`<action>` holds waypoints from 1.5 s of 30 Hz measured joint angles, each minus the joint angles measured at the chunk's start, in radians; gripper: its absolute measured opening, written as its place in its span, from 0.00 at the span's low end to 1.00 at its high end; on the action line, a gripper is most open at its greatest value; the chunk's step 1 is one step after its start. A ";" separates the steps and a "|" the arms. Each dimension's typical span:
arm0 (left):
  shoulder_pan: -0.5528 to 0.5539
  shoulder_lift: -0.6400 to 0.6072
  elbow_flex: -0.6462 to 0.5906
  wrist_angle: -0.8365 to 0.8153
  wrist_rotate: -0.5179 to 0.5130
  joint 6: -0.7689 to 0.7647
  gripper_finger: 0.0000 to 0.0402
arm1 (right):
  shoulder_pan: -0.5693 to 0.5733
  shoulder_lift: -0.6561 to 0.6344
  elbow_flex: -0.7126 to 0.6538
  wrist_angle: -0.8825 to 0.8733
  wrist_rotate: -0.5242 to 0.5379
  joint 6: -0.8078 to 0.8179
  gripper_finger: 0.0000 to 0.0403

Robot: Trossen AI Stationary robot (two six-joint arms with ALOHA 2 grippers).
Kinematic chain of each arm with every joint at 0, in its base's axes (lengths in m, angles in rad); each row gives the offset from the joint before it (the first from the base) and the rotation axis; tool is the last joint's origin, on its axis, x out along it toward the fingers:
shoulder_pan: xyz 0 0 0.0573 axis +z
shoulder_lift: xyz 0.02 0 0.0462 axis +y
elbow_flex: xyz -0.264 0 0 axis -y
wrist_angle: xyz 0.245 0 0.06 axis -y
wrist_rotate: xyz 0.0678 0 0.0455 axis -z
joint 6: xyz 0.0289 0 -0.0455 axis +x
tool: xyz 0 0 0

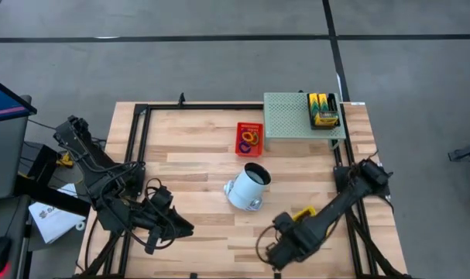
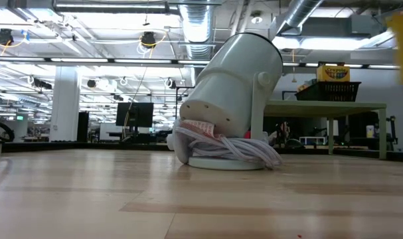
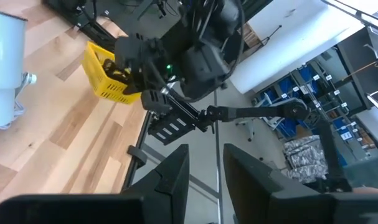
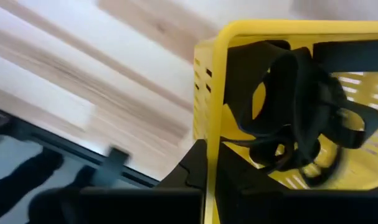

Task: Pick & Place Office Desk Supplies
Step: Put the yellow bin on the shelf

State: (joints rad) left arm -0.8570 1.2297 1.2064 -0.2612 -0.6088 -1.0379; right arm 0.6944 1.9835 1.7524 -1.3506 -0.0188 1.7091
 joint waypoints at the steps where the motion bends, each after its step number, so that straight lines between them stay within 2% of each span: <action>1: 0.000 0.000 0.000 0.000 -0.003 0.007 0.23 | -0.014 0.000 0.027 -0.025 0.015 -0.013 0.01; 10: 0.000 0.000 0.000 0.000 -0.003 0.020 0.23 | -0.121 0.000 0.198 -0.215 0.086 -0.118 0.01; 19: 0.000 -0.002 0.000 0.000 -0.002 0.040 0.23 | -0.280 0.000 0.314 -0.220 0.170 -0.234 0.01; 31: 0.000 -0.072 0.000 0.000 -0.001 0.127 0.23 | -0.552 0.000 0.391 -0.221 0.195 -0.408 0.01; 45: 0.000 -0.116 0.000 0.000 -0.001 0.189 0.23 | -0.550 0.000 0.395 -0.221 0.178 -0.398 0.01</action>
State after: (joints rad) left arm -0.8571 1.1141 1.2064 -0.2611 -0.6099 -0.8489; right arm 0.1448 1.9835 2.1477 -1.5713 0.1597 1.3112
